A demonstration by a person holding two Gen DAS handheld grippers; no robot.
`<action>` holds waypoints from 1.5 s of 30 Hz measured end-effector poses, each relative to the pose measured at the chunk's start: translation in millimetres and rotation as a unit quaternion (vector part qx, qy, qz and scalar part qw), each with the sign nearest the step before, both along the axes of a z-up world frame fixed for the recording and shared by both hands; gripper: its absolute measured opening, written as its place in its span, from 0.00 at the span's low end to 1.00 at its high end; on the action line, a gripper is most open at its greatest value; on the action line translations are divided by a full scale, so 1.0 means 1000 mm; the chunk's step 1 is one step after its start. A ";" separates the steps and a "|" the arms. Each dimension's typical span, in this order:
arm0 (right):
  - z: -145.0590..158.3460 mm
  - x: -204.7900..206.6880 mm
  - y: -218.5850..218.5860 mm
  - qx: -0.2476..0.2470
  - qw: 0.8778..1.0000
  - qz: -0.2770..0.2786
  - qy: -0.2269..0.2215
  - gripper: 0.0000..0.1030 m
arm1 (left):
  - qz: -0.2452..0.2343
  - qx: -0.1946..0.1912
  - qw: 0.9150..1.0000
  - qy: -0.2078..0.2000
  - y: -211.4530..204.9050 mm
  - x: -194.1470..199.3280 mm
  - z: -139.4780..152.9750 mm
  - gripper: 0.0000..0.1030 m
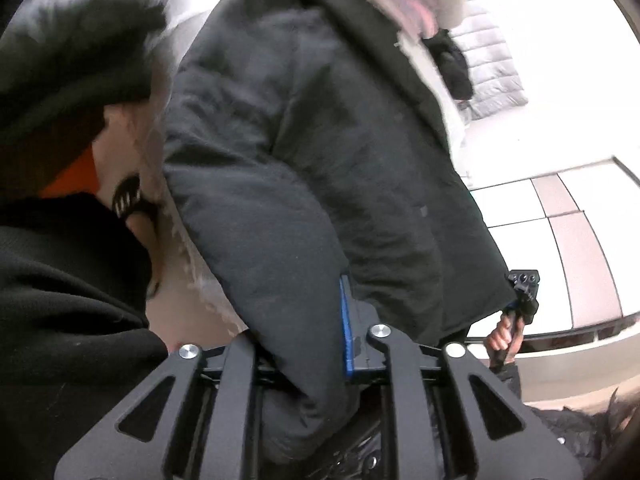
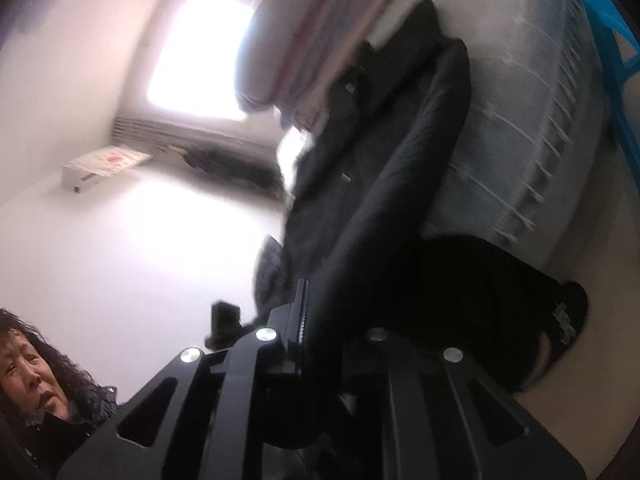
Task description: Fold large clothes
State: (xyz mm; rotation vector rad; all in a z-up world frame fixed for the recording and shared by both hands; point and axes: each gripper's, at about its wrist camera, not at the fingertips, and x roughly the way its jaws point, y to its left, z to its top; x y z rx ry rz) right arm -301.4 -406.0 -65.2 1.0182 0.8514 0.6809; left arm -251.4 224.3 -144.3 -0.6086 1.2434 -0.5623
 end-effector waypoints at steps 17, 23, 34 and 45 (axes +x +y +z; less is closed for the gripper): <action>0.053 -0.075 -0.026 0.105 0.981 -0.071 -0.149 0.12 | 0.013 -0.055 0.989 -0.133 0.036 -0.080 0.120 0.10; 0.014 -0.070 -0.035 0.143 0.980 -0.086 -0.111 0.12 | 0.044 -0.090 0.991 -0.089 0.053 -0.074 0.080 0.10; 0.030 -0.015 -0.042 0.192 0.961 -0.091 -0.177 0.12 | 0.067 -0.128 0.979 -0.142 0.057 -0.017 0.115 0.11; 0.049 0.066 -0.047 0.178 0.960 -0.087 -0.196 0.12 | 0.071 -0.135 0.974 -0.171 0.045 0.072 0.151 0.11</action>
